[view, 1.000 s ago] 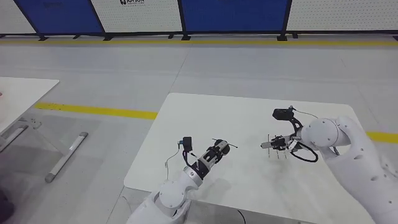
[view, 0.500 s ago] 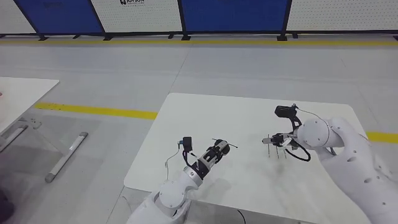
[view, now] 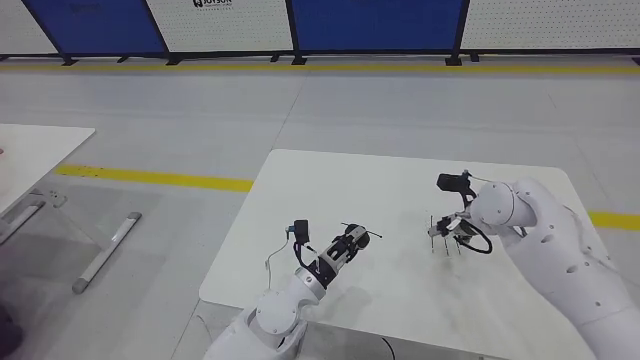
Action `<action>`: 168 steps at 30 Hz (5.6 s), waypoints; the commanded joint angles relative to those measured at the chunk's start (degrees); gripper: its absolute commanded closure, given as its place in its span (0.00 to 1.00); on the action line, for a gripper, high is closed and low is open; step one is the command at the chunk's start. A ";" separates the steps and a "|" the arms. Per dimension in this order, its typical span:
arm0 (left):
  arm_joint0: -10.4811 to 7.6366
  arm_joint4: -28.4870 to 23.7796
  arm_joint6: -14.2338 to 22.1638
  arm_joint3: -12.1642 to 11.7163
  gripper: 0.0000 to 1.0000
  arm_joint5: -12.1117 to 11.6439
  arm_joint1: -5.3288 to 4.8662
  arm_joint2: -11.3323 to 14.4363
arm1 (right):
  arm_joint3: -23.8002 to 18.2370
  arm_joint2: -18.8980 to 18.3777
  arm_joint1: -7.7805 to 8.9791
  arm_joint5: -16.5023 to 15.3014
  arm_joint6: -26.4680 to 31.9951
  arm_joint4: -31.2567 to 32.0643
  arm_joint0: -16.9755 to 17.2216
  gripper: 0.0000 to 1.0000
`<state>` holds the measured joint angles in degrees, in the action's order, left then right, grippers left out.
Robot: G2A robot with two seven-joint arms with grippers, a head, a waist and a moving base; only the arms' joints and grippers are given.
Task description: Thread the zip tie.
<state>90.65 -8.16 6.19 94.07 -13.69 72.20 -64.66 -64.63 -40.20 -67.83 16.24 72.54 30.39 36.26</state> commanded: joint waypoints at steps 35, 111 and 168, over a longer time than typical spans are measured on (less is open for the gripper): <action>0.00 0.00 0.00 0.00 1.00 0.00 0.00 0.00 | 11.81 2.22 -4.57 -0.29 -0.90 -1.44 -3.51 0.71; 0.00 0.00 0.00 0.00 1.00 0.00 0.00 0.00 | 24.54 3.05 -11.79 -2.09 -2.65 2.40 -6.95 1.00; 0.00 0.00 0.00 0.00 1.00 0.00 0.00 0.00 | -43.52 -36.58 2.98 -8.43 -26.06 -7.92 39.28 1.00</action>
<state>90.65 -8.16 6.19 94.07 -13.69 72.20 -64.66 -107.82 -76.76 -64.86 7.89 46.58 22.86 75.17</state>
